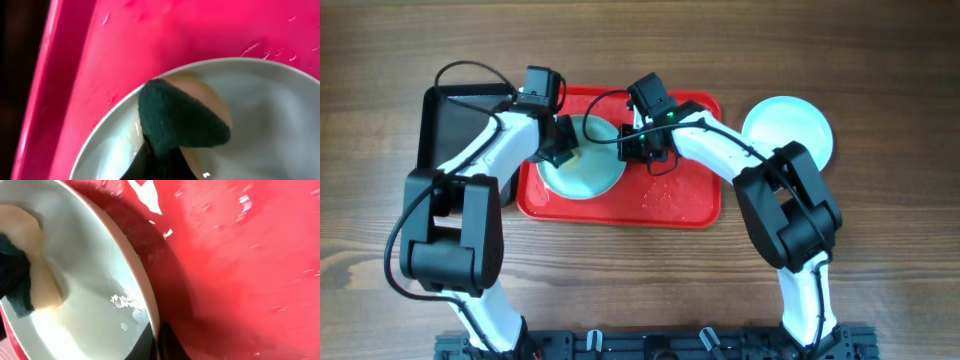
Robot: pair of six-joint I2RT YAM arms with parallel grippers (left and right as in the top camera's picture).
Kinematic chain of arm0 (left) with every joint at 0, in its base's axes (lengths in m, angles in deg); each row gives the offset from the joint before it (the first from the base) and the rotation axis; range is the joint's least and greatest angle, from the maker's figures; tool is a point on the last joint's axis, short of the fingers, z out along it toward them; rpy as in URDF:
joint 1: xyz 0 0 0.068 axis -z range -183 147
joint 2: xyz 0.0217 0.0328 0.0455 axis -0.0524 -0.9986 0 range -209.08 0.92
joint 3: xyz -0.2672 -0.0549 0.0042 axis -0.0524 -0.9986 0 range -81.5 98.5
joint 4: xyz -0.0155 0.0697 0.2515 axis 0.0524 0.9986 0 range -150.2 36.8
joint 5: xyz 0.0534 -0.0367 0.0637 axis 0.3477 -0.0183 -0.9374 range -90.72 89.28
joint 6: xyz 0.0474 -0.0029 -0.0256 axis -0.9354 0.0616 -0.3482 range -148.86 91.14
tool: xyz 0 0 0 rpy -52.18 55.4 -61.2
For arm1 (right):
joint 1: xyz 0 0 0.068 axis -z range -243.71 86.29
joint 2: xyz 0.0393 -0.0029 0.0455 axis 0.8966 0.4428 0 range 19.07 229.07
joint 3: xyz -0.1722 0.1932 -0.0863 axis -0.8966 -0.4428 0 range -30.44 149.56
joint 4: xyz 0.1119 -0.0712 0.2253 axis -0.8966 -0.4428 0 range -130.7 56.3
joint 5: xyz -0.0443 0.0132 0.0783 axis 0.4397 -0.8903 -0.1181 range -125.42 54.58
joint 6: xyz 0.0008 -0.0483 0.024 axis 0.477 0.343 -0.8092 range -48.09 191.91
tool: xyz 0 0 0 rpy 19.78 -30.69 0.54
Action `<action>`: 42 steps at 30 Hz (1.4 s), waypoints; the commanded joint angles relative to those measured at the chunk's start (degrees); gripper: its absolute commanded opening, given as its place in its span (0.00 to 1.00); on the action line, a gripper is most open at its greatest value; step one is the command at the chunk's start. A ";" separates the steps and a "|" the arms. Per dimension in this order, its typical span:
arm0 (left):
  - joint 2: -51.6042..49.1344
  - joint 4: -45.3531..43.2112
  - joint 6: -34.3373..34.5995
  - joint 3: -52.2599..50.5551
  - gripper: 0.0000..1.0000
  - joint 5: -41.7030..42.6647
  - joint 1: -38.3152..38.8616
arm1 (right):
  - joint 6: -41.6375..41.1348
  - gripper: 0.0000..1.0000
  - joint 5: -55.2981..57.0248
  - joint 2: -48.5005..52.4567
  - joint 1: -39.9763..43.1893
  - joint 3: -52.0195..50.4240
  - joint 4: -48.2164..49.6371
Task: Clean dirty plates on tray and stack at the side
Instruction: 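Scrub the third plate with the left-gripper sponge while right gripper holds rim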
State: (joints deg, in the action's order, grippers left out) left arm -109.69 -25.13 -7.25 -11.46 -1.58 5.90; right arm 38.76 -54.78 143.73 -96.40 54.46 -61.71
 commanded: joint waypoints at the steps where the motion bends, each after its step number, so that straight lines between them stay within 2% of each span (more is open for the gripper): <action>1: -2.54 5.05 -4.13 -2.43 0.04 7.34 -1.64 | 0.81 0.04 1.60 2.97 0.35 -0.83 -1.16; 9: -2.54 10.27 -22.40 -2.43 0.04 32.06 2.12 | 0.79 0.04 1.62 2.97 0.35 -0.83 -1.16; 11: -2.54 9.84 -24.41 -2.43 0.04 33.66 3.34 | 0.76 0.04 1.60 2.97 0.35 -0.83 -1.16; 16: -2.56 4.98 -23.85 -2.43 0.04 33.09 4.98 | 0.85 0.04 1.42 2.97 0.35 -0.83 -1.18; 20: -2.56 0.20 -18.58 -2.43 0.04 25.59 4.48 | 0.90 0.04 1.42 2.97 0.35 -0.83 -1.20; 27: -2.56 -8.61 -7.43 -2.43 0.04 2.60 2.14 | 0.90 0.04 1.42 2.97 0.35 -0.83 -1.25; 30: -2.56 -9.57 -2.23 -2.43 0.04 -7.10 1.66 | 1.05 0.04 1.42 2.97 0.35 -0.83 -1.33; 33: -2.56 -7.13 3.41 -2.43 0.04 -13.77 1.57 | 1.03 0.04 1.42 2.97 0.35 -0.83 -1.31; 35: -2.56 -4.31 5.68 -2.43 0.04 -14.64 1.57 | 1.05 0.04 1.42 2.97 0.35 -0.83 -1.29; 42: -2.54 14.75 6.80 -2.43 0.07 -14.58 1.84 | 1.07 0.04 1.42 2.97 0.35 -0.83 -1.44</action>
State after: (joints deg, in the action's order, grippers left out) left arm -109.62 -18.92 -2.95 -10.89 -8.44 9.25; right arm 40.05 -55.80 143.80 -96.73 54.46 -62.02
